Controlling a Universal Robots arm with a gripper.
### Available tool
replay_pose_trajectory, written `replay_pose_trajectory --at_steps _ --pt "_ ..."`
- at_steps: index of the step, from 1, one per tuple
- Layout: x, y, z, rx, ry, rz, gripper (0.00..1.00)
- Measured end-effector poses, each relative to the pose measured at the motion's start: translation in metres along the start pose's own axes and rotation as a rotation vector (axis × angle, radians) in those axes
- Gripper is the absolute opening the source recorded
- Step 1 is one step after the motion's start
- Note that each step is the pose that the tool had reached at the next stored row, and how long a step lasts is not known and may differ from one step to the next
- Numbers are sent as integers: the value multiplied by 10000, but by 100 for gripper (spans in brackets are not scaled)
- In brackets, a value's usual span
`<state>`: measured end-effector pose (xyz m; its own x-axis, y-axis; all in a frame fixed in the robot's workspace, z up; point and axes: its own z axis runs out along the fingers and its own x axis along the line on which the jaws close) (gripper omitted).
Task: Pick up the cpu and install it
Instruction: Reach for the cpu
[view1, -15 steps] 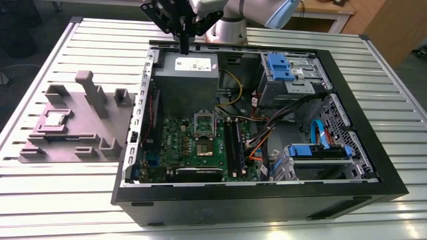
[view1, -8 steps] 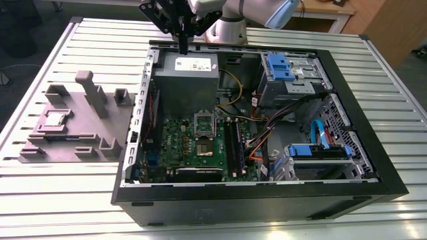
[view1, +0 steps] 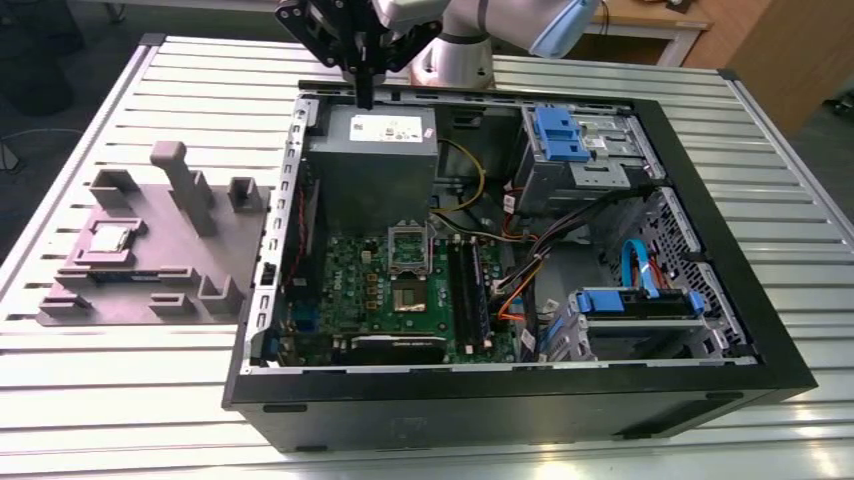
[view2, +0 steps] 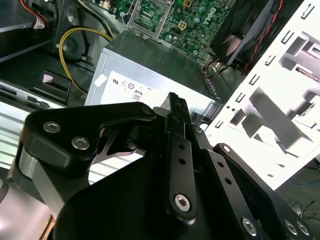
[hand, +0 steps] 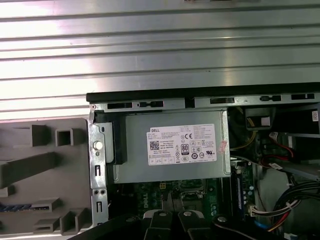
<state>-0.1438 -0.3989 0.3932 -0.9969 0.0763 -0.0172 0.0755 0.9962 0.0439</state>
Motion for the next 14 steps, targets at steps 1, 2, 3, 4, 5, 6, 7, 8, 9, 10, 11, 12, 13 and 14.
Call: replay_pose_trajectory --at_steps 1,2,3,4,5,6,7,8,9,10,11,12,13,14 --pt "3 0 0 1 1 -1 10" --pt "7 0 0 1 0 0 10" --pt "11 -1 0 0 0 -1 10" --pt "13 -1 0 0 0 -1 10" --pt "15 -1 -1 1 1 -2 10" --pt "18 -1 0 0 0 -2 10" --pt "20 -2 -1 0 0 -1 10" --pt "21 -2 -1 0 0 -2 10" --pt "21 -2 -1 1 1 -2 10" --pt "22 -2 -1 0 0 -2 10" --pt "22 -1 -1 0 0 0 10" --pt "23 -2 -1 0 1 -1 10" --pt "23 -2 -1 1 1 -1 10" --pt "23 -2 -1 1 0 -1 10"
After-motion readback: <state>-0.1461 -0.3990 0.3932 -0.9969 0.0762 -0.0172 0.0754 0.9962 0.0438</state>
